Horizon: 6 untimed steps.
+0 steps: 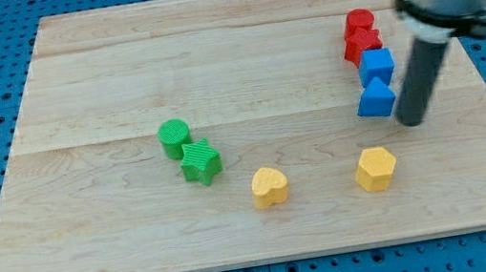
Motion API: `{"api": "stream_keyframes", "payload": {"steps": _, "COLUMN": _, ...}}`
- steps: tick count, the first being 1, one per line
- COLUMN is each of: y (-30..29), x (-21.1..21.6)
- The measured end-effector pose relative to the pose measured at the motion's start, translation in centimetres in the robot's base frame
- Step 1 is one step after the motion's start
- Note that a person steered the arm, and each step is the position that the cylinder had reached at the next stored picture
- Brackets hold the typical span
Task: Move the blue triangle down to the blue cube
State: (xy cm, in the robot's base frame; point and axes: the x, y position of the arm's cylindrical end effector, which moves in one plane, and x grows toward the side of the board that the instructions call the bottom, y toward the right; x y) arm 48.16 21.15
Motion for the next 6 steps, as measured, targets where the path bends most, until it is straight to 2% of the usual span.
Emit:
{"api": "stream_keyframes", "payload": {"steps": 1, "y": 2.5, "x": -0.2}}
{"api": "stream_keyframes", "payload": {"steps": 2, "y": 2.9, "x": 3.1}}
{"api": "stream_keyframes", "payload": {"steps": 4, "y": -4.4, "x": 0.3}}
{"api": "stream_keyframes", "payload": {"steps": 6, "y": -2.8, "x": -1.0}}
